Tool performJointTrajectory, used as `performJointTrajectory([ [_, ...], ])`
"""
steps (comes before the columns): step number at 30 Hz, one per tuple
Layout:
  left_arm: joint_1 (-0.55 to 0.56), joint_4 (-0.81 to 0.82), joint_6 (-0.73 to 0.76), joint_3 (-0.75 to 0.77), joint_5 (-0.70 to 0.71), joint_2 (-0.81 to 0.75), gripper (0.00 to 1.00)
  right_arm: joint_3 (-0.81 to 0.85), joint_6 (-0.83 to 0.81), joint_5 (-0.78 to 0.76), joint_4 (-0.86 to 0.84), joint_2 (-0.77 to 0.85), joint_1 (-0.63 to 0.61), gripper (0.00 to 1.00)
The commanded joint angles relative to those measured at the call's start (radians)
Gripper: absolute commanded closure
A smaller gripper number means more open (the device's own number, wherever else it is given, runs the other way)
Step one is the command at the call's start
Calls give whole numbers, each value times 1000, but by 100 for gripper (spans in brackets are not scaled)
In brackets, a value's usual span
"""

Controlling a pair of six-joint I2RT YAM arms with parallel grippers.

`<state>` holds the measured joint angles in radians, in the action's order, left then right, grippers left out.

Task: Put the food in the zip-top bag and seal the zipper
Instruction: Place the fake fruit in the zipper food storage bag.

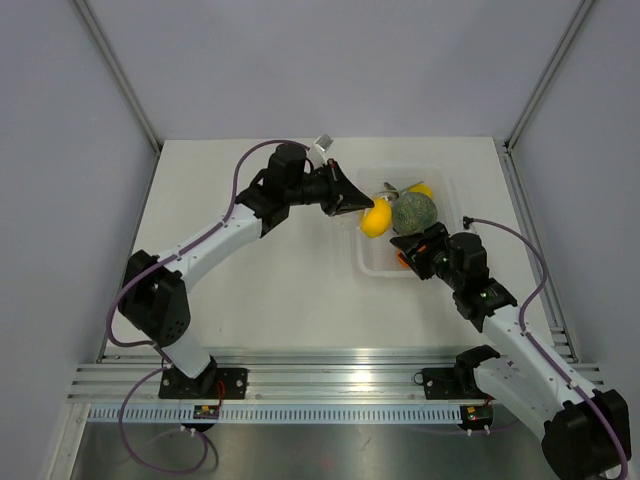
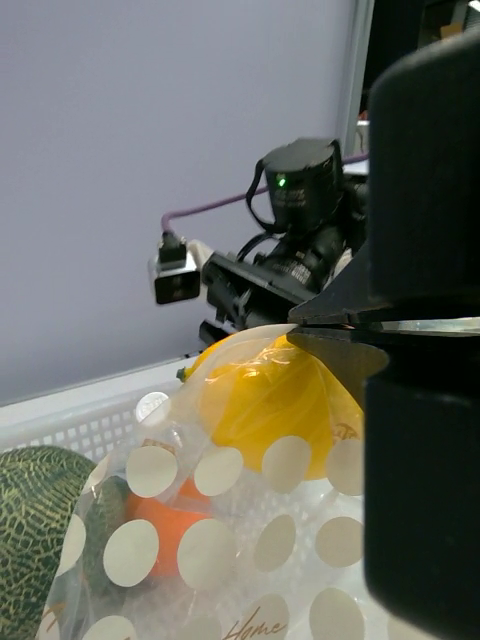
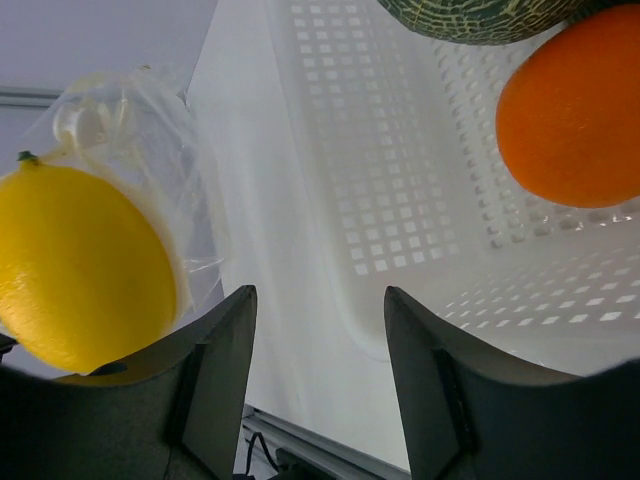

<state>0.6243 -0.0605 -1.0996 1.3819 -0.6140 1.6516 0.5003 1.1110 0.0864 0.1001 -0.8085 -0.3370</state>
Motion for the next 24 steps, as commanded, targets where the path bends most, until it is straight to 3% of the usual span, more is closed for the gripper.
performJointTrajectory([
  [1,-17,129,-83,-20,-67,-68,100,-3,39,68,-181,-32,10,38],
  [8,-38,307,-213,-86,-113,-76,100,1,53,87,-252,-64,10,35],
  [16,-40,390,-276,-124,-128,-69,100,34,33,121,-299,-152,10,36],
  [24,-48,444,-299,-173,-133,-70,100,29,39,127,-340,-132,9,36],
])
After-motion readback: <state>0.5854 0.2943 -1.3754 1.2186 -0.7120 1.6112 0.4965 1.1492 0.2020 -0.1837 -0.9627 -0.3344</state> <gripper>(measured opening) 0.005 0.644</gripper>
